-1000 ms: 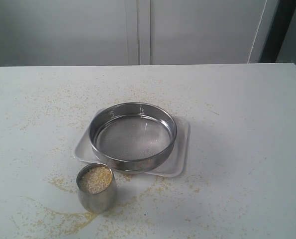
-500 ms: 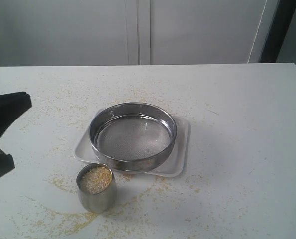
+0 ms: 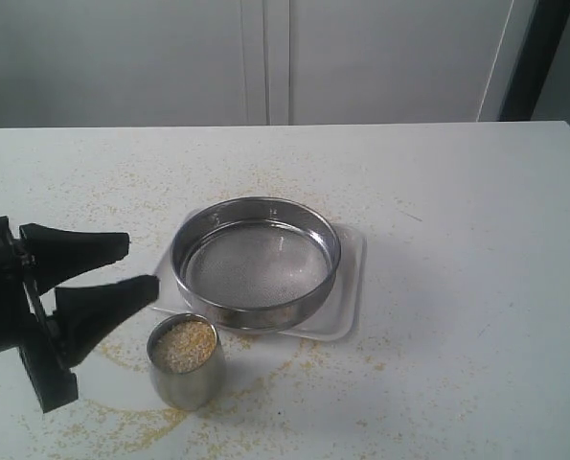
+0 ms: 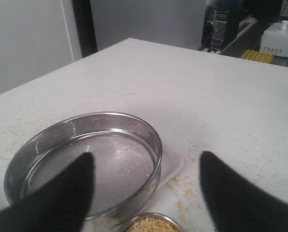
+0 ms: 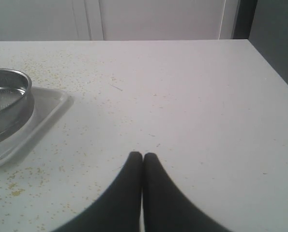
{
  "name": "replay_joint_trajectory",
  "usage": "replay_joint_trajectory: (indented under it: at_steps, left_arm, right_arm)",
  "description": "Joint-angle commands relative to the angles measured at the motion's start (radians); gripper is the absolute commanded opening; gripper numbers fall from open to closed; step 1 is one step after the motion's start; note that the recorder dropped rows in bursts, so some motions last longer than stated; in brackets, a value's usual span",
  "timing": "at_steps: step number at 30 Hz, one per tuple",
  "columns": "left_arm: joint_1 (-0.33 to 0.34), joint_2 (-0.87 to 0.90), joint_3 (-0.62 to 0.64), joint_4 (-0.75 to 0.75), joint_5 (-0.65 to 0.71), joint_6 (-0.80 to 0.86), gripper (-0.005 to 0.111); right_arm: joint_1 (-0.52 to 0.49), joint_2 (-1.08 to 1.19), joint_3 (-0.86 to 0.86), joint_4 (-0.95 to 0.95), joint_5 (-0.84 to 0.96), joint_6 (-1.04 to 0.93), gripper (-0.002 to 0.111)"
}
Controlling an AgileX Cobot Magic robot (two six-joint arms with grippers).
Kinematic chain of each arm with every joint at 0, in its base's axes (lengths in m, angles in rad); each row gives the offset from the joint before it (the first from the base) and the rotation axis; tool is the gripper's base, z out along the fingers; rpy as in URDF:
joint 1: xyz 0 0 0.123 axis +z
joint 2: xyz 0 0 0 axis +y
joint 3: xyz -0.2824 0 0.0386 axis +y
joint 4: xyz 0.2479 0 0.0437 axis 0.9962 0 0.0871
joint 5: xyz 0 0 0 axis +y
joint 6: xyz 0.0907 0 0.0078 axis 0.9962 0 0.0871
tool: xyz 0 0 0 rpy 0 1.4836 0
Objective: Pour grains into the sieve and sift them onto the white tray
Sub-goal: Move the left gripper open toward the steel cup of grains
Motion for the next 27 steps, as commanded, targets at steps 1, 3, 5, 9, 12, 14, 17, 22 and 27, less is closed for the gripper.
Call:
replay_joint_trajectory:
  at_steps: [1, 3, 5, 9, 12, 14, 17, 22, 27]
  left_arm:
    - [-0.005, 0.047, 0.005, -0.025, -0.015, 0.004, 0.093]
    - [-0.005, 0.081, 0.005, -0.018, -0.015, 0.004, 0.094]
    - [-0.005, 0.117, 0.005, -0.003, -0.023, 0.011, 0.094]
    - [-0.005, 0.179, 0.005, -0.017, -0.079, 0.052, 0.091]
    - [-0.005, 0.217, 0.005, -0.022, -0.128, 0.073, 0.090]
    - [-0.005, 0.238, 0.005, -0.019, -0.128, 0.096, 0.090]
    - [-0.005, 0.268, 0.005, -0.026, -0.126, 0.114, 0.090]
    - [-0.005, 0.329, 0.005, -0.026, -0.145, 0.116, 0.097]
    - [-0.005, 0.404, 0.005, -0.048, -0.156, 0.177, 0.105]
  right_arm:
    - [0.001, -0.006, 0.007, -0.001, -0.007, 0.005, 0.000]
    - [0.001, -0.006, 0.007, -0.001, -0.007, 0.005, 0.000]
    - [0.001, -0.006, 0.007, -0.001, -0.007, 0.005, 0.000]
    - [0.001, -0.006, 0.007, -0.001, -0.007, 0.005, 0.000]
    - [0.001, -0.006, 0.007, -0.001, -0.007, 0.005, 0.000]
    - [0.001, -0.006, 0.007, -0.001, -0.007, 0.005, 0.000]
    - [0.001, -0.006, 0.007, -0.001, -0.007, 0.005, 0.000]
    - [0.001, -0.006, 0.007, -0.001, -0.007, 0.005, 0.000]
    - [0.001, -0.006, 0.007, -0.002, -0.007, -0.012, 0.000]
